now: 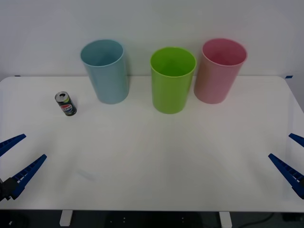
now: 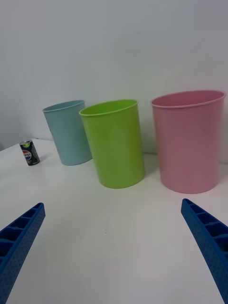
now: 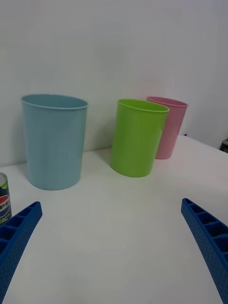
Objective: Grasp the object on the table and drop it into the matching bin: aluminum can to the light blue bin, PET bottle to the pink bin.
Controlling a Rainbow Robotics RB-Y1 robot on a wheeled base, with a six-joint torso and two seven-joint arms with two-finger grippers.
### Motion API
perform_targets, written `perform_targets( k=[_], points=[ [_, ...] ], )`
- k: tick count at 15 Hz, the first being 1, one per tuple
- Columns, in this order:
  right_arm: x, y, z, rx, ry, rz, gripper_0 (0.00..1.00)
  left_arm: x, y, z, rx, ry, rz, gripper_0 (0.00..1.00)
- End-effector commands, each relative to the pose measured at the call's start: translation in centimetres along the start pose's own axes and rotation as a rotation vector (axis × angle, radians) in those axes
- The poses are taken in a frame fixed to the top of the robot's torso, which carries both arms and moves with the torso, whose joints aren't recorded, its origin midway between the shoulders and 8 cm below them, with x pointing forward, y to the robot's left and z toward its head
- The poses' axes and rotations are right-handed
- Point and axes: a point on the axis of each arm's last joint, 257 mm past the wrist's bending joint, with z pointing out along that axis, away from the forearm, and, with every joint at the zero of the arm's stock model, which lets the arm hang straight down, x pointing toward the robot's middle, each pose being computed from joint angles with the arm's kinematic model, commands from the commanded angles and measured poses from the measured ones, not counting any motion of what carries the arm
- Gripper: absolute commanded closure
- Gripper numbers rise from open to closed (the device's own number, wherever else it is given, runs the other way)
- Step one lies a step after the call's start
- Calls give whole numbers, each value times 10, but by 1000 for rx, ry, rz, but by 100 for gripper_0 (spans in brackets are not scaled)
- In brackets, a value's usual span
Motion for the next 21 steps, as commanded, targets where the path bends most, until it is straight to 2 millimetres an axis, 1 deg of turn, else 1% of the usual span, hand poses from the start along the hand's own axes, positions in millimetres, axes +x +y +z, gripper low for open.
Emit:
perform_targets(
  k=[1, 2, 5, 8, 13, 14, 17, 21],
  points=[
    [0, 0, 0, 0, 0, 0, 0, 0, 0, 0, 0, 0, 0, 0],
    [0, 0, 0, 0, 0, 0, 0, 17, 2, -11, -33, 16, -47, 0],
    [0, 0, 0, 0, 0, 0, 0, 18, 1, -15, -39, 3, -67, 0],
    [0, 0, 0, 0, 0, 0, 0, 20, 13, -15, -84, 8, -59, 0],
    [0, 0, 0, 0, 0, 0, 0, 40, 47, -6, -235, 55, -31, 0],
    [0, 0, 0, 0, 0, 0, 0, 47, 55, -5, -267, 77, -17, 0],
    [0, 0, 0, 0, 0, 0, 0, 57, 75, -3, -347, 109, 8, 0],
    [0, 0, 0, 0, 0, 0, 0, 68, 93, 3, -412, 114, -7, 0]
  ],
)
